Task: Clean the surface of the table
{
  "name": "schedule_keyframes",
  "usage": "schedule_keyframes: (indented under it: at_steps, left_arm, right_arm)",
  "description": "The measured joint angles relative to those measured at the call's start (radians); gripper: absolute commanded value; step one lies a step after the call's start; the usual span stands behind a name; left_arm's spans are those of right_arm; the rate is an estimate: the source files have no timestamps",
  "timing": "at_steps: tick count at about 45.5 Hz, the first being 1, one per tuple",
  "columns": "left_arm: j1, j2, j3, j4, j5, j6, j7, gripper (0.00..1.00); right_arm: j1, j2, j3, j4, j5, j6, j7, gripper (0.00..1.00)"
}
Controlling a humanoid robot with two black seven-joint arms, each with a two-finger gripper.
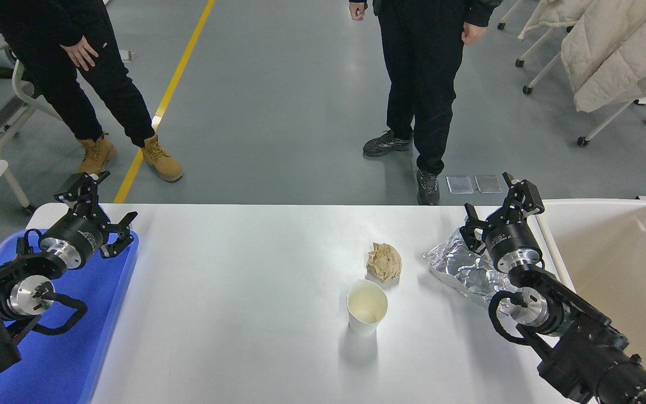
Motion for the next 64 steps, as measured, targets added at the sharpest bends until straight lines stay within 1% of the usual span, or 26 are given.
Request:
schedule_keyframes:
  at_steps: [13, 29, 42, 48, 56, 64]
  left_arm:
    - [0.0, 0.0, 0.0, 0.0, 0.0, 0.0, 0.0, 1.0]
    - [0.0, 0.0, 0.0, 0.0, 0.0, 0.0, 0.0, 1.0]
    - [0.0, 0.0, 0.0, 0.0, 0.0, 0.0, 0.0, 1.0]
    - [0.0, 0.0, 0.0, 0.0, 0.0, 0.0, 0.0, 1.0]
    - [0.0, 0.0, 0.0, 0.0, 0.0, 0.0, 0.0, 1.0]
    - [0.0, 0.0, 0.0, 0.0, 0.0, 0.0, 0.0, 1.0]
  right_arm:
    - [0.008, 0.0, 0.001, 0.005, 0.001, 0.001, -0.001, 1.0]
    - [0.013, -0.04, -0.001, 0.004, 0.0, 0.011, -0.001, 1.0]
    - [0.042, -0.058, -0.061, 0.0, -0.001, 0.002, -0.002, 1.0]
    - [0.058, -0.074, -0.126, -0.001, -0.004, -0.008, -0.003, 1.0]
    - [0.099, -0.121, -0.292, 0.026, -0.008, -0.041, -0.005, 1.0]
    - [0.174, -0.229, -0.51, 0.128, -0.019, -0.083, -0.006, 1.0]
